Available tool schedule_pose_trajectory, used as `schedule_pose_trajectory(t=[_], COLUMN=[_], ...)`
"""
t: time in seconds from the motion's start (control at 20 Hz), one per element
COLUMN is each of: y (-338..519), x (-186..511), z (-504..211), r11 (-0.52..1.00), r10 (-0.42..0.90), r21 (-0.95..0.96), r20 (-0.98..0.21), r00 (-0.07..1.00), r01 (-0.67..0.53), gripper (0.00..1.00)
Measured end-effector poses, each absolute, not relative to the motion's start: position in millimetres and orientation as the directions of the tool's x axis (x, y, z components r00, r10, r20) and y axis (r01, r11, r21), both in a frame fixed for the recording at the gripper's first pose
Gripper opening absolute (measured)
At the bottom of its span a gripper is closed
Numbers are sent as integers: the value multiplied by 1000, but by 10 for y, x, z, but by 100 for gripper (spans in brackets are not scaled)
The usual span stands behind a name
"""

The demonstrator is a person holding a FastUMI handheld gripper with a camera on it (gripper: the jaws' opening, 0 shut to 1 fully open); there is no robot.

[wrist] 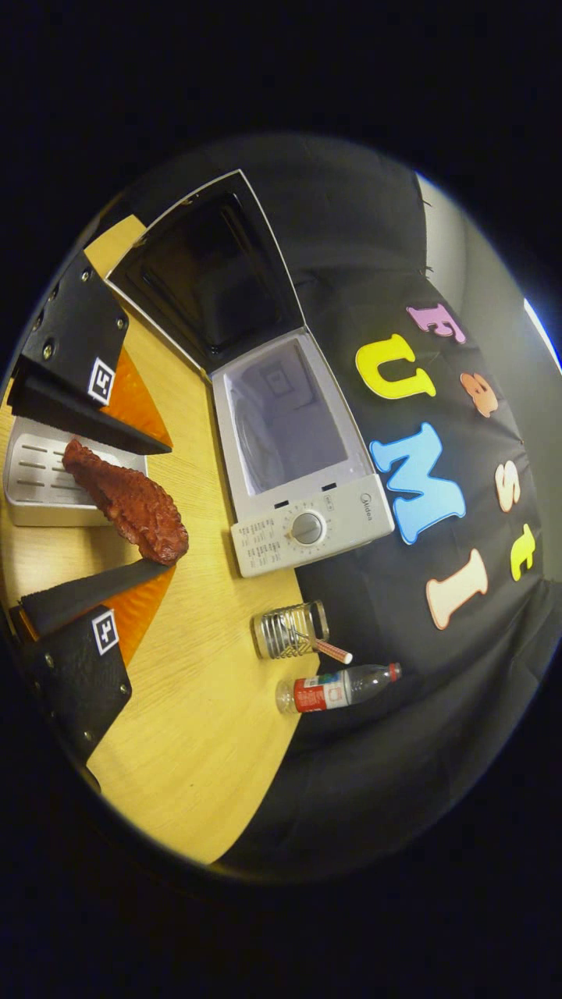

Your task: Open the microwave, put the food inside, and close the microwave door.

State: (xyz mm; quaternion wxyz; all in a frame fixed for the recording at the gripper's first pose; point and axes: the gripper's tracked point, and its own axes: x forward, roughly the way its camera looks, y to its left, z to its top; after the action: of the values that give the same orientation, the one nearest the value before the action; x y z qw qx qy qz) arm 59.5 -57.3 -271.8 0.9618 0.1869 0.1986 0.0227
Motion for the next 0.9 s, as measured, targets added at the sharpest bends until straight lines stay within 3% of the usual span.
schedule_pose_trajectory(t=[0.2,0.3,0.45,0.55,0.9], y=[-531,-617,-543,-482,-477], x=[693,733,719,701,636], z=[-2837,-2828,-2689,-2602,-2256], r11=[862,854,813,815,820], r10=[177,145,178,181,157], r21=[505,515,580,579,571], r20=[-376,-369,-319,-296,-270], r00=[910,918,931,938,950], r01=[41,72,43,26,27], gripper=[79,32,16,10,10])
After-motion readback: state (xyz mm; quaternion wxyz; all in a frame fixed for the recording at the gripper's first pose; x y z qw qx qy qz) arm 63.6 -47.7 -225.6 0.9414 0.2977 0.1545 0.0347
